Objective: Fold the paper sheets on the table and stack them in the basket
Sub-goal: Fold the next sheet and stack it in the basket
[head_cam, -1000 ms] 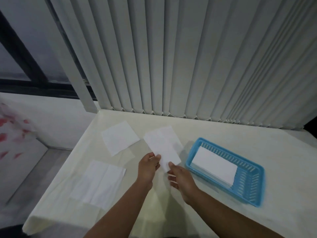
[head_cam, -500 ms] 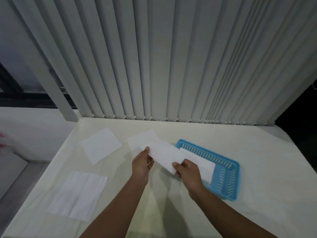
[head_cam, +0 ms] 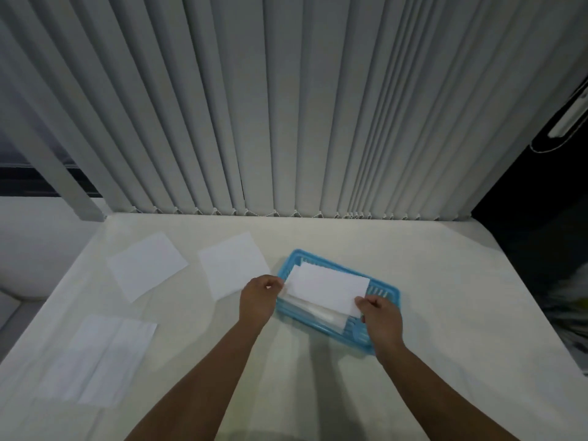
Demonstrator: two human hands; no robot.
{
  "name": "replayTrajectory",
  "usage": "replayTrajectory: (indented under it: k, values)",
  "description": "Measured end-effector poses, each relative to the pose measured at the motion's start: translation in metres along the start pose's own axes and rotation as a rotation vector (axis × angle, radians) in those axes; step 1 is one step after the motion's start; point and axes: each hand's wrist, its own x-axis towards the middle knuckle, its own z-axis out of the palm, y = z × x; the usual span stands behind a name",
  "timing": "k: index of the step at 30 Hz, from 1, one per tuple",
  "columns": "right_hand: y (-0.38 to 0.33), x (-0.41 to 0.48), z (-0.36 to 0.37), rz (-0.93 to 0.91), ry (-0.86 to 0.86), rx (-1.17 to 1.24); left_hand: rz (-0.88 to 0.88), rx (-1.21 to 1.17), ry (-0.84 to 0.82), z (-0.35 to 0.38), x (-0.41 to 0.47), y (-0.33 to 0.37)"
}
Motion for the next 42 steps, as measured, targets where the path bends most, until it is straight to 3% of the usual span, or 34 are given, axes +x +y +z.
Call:
replayTrajectory:
  k: [6,14,22,42]
  values:
    - [0.026,0.006,-0.005,0.081,0.014,-0.071,0.162,0.353,0.052,0.000,0.029,-0.017]
    - [0.026,-0.005,0.017,0.105,0.081,0.000,0.222,0.693,-0.172,0.001,0.054,-0.018]
    - [0.018,-0.007,0.025,0.078,0.139,-0.061,0.302,0.737,-0.269,0.001,0.062,-0.027]
    - [0.019,0.001,0.039,0.148,0.202,-0.091,0.427,0.805,-0.277,0.002,0.060,-0.032]
